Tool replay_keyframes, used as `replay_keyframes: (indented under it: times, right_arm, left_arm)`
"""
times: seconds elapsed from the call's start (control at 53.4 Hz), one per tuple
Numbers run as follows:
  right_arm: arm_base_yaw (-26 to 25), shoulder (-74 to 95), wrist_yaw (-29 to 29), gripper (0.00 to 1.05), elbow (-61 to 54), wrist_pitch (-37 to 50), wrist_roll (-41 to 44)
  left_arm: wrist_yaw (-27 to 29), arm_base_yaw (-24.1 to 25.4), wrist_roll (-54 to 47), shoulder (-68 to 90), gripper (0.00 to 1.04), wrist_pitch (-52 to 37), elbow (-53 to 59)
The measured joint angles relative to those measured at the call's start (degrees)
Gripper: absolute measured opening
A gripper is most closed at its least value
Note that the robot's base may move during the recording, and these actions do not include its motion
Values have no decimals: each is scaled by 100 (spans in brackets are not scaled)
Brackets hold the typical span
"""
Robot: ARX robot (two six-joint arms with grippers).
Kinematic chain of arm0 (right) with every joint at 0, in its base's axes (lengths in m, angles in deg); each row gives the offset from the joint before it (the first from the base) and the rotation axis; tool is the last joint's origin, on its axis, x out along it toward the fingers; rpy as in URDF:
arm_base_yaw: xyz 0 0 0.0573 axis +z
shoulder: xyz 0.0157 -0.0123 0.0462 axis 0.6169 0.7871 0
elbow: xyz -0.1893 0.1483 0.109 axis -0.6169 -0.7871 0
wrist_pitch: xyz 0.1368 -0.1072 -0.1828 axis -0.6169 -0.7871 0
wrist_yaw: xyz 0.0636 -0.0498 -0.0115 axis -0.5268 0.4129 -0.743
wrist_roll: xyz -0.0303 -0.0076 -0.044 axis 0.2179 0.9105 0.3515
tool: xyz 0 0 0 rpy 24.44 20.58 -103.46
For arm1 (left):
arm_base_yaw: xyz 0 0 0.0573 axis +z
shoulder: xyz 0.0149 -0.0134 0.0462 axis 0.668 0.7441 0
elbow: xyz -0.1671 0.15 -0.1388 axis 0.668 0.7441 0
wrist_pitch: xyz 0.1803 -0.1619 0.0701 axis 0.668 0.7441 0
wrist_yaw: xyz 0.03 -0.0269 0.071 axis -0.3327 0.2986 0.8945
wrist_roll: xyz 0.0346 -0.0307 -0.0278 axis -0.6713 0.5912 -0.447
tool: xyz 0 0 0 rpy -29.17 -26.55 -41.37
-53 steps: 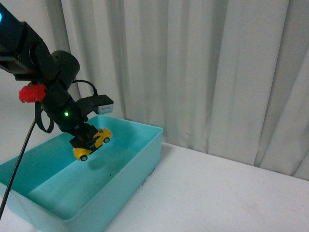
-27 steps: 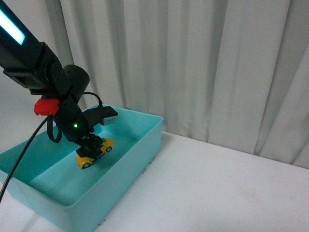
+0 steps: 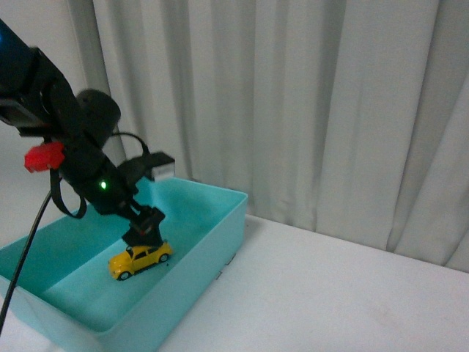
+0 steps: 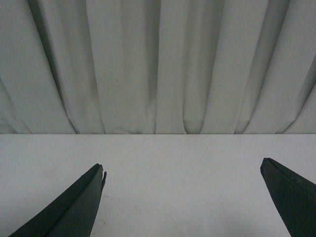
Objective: Wind up and store yellow beetle toy
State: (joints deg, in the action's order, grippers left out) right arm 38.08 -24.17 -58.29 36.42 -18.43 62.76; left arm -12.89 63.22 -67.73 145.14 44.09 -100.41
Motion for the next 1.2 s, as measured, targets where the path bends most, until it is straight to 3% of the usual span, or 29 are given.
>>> replay_keyframes:
  times: [0.281,0.374,0.468,0.561,0.655,0.749,0.805,1.198]
  right_arm:
    - [0,0,0,98,0,0,0]
    - [0,-2,11,98,0,-2,-2]
    - [0,-2,-2,98,2,2,0]
    - [0,-2,0,98,0,0,0]
    - [0,-2,0,98,2,0,0]
    - [0,-2,-2,98,2,0,0]
    - [0,-2,-2,98,0,0,0]
    - [0,0,-2,98,0,2,0]
  left_arm:
    - [-577,529,286,-1733,98,-885,817]
    - [-1134,599,1252,-2135,84,-3449,1891]
    - [-1003,162,2887,-2868,61,-6109,3620]
    - [-787,-247,3460,-3381,43,-7163,4393]
    - [-575,-420,3624,-3762,30,-7348,4778]
    - [-201,-647,3762,-4240,8,-7300,5372]
    - [-94,-763,3827,-4409,2,-7248,5569]
    - [505,-1416,3845,-5919,2,-6660,6470]
